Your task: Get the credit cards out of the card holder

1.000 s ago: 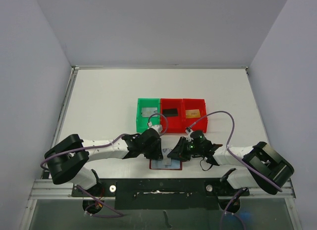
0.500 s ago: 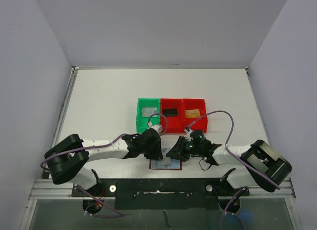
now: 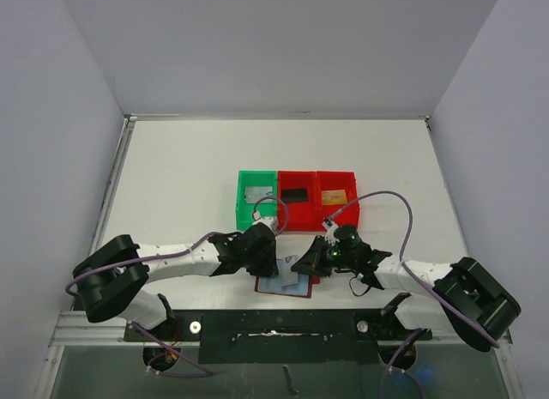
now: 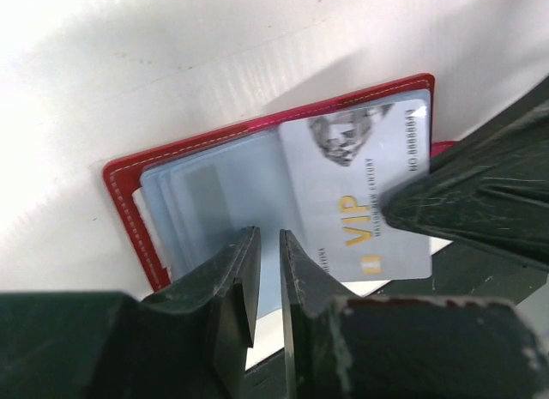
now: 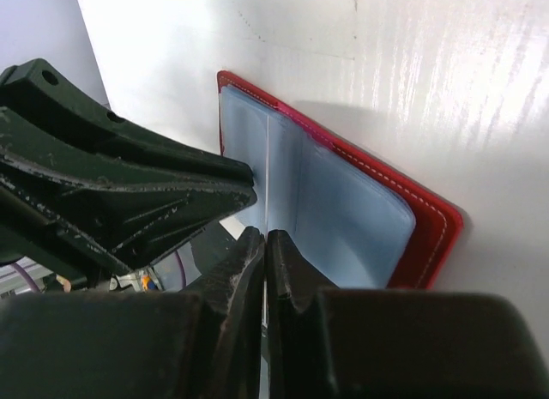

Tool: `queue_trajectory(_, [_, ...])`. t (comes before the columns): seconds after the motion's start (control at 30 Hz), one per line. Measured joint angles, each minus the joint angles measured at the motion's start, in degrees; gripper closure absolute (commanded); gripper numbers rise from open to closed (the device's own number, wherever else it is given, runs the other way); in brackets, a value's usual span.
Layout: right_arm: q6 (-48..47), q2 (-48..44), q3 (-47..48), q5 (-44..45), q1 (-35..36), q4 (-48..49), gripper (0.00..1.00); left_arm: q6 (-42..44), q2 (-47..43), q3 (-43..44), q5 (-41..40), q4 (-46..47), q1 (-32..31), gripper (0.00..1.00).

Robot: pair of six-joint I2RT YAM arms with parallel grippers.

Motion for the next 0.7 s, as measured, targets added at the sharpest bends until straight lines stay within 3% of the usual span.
queue_trajectory(0.37, [-4.0,-11.3,1.0,2.7,-1.1,-13.9,1.0,0.6,-4.9,0.3,-4.0,-3.2,0.0,0.69])
queue_trajectory(0.5, [-4.3,-11.8,2.0,2.7,-1.0,-13.7,1.0,1.0,-9.2,0.5,-5.9,-5.2,0.8,0.66])
queue_trajectory(0.7, [-3.9,-6.5,2.5,2.6,0.4,-10.6,1.0,2.5,-16.2,0.5,-6.1,-8.2,7.0,0.6])
